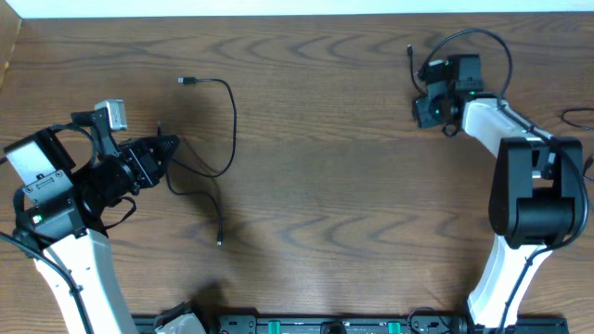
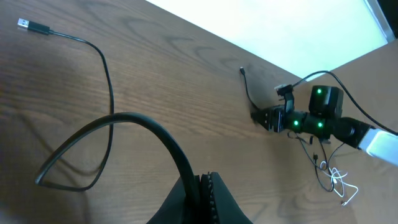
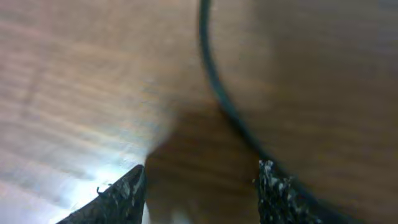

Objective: Untangle cables

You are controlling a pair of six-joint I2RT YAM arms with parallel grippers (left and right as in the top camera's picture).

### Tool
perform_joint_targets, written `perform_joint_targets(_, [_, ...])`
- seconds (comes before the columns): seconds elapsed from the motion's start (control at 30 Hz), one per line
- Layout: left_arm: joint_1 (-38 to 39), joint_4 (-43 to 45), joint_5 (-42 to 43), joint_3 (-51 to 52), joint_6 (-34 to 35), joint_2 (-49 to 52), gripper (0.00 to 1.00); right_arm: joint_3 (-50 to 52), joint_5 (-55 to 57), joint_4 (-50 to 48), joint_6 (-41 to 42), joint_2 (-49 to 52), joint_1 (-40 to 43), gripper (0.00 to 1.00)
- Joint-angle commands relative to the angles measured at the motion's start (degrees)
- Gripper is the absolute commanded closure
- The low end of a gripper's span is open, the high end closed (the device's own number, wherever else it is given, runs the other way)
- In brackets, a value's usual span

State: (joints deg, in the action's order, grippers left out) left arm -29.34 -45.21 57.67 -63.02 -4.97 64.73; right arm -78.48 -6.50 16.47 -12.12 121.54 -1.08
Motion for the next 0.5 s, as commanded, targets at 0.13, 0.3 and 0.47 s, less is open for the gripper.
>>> perform_joint_targets(0.13, [0.2, -0.4, -0.3, -0.2, -1.0, -0.1, 0.93, -8.6, -0.1, -0.5, 1.0, 2.3, -0.1, 0.38])
perform_joint_targets(0.3, [0.2, -0.4, -0.4, -0.2, -1.0, -0.1, 0.93, -15.1, -5.0, -0.4, 2.1, 2.3, -0.2, 0.23])
perform_joint_targets(0.47, [0.2, -0.4, -0.4, -0.2, -1.0, -0.1, 0.93, -17.1, -4.8, -1.6, 2.3, 2.4, -0.1, 0.23])
